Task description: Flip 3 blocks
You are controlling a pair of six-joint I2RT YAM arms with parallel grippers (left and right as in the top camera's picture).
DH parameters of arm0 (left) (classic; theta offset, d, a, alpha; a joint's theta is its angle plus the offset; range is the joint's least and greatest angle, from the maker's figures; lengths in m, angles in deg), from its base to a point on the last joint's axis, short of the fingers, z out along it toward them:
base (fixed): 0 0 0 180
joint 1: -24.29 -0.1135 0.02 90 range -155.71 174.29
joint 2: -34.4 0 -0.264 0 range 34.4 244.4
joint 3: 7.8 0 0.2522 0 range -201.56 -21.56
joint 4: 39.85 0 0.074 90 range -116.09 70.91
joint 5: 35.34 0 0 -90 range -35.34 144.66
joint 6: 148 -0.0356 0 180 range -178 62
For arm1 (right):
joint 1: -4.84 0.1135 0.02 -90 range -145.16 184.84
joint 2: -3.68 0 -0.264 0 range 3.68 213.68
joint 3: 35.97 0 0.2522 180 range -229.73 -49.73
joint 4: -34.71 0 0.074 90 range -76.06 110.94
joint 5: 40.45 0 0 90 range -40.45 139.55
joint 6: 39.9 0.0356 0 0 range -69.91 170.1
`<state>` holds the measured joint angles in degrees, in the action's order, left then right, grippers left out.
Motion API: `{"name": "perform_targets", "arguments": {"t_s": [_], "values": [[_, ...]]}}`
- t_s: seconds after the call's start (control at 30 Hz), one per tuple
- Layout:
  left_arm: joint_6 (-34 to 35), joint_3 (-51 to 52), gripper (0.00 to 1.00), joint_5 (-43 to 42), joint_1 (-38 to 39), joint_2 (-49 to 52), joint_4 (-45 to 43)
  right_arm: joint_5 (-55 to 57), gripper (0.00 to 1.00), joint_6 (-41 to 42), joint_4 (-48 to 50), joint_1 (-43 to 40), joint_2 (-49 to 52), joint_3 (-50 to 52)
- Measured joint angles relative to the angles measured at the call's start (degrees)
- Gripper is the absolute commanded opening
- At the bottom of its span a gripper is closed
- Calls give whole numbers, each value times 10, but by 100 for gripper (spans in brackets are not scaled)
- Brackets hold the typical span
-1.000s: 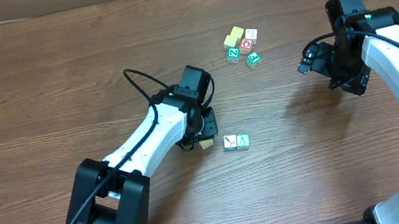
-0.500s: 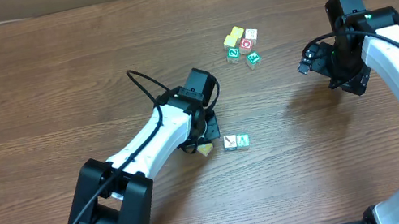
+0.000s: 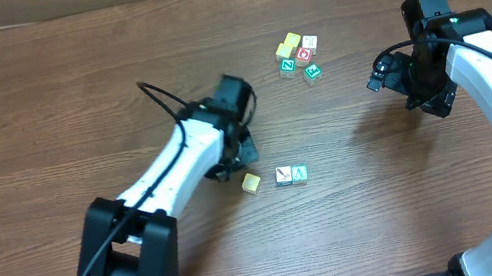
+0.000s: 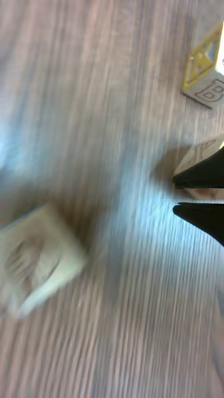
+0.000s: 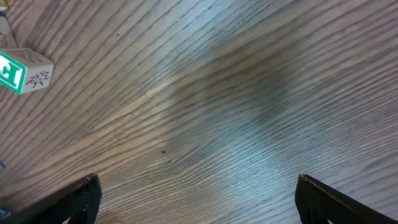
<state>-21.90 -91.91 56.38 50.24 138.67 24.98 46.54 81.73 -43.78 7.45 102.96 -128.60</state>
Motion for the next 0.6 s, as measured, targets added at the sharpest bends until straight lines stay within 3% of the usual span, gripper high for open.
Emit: {"name": "perform_targets", "arguments": {"t_s": [0.2, 0.6], "values": [[-2, -7, 4, 7, -14, 0, 54, 0, 100, 0, 0, 0, 0, 0], [-14, 104, 4, -19, 28, -4, -38, 0, 100, 0, 0, 0, 0, 0]]}}
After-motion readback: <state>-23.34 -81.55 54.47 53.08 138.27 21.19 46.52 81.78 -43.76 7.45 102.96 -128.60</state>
